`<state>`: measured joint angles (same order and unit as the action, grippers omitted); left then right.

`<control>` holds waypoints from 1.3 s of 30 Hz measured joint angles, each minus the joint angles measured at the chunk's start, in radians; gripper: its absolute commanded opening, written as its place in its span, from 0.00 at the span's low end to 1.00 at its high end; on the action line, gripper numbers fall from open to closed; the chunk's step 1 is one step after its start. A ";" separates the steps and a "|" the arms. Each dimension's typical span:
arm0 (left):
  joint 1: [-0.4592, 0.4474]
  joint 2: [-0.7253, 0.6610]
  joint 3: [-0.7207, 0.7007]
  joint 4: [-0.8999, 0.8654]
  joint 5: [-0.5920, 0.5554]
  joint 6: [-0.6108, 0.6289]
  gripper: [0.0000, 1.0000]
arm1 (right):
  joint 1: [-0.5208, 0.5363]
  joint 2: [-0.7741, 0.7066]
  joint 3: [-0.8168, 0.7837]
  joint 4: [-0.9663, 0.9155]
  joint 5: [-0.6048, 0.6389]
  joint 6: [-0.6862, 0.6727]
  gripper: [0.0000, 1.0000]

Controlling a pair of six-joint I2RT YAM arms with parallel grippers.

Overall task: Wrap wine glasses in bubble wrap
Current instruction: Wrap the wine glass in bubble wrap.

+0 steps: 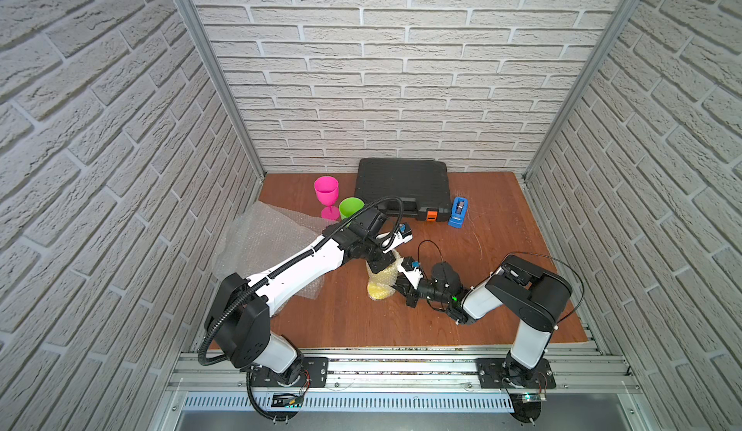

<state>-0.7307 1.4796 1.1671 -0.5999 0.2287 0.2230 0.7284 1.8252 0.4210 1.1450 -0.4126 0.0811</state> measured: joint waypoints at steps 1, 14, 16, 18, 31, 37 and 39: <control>-0.005 -0.010 -0.002 -0.009 -0.013 -0.001 0.29 | 0.000 0.000 0.000 0.000 0.000 -0.002 0.03; -0.033 -0.113 0.197 -0.274 -0.175 -0.037 0.50 | 0.002 0.000 0.000 0.000 -0.004 -0.002 0.03; -0.033 -0.131 0.211 -0.278 -0.204 -0.084 0.48 | 0.002 0.000 0.000 -0.002 -0.005 -0.002 0.03; -0.033 -0.141 0.209 -0.288 -0.233 -0.143 0.44 | 0.002 0.000 0.000 -0.004 -0.005 -0.002 0.03; -0.026 -0.103 0.075 -0.366 -0.344 -0.813 0.30 | 0.002 0.000 0.000 -0.005 -0.004 -0.002 0.03; -0.022 -0.051 0.063 -0.343 -0.335 -0.898 0.08 | 0.002 0.000 0.000 -0.005 -0.003 -0.002 0.11; -0.018 -0.050 0.064 -0.340 -0.336 -0.901 0.06 | 0.002 -0.011 -0.001 -0.022 0.004 -0.001 0.25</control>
<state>-0.7490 1.4292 1.2308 -0.9401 -0.1074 -0.6781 0.7300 1.8145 0.4202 1.1233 -0.4084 0.0803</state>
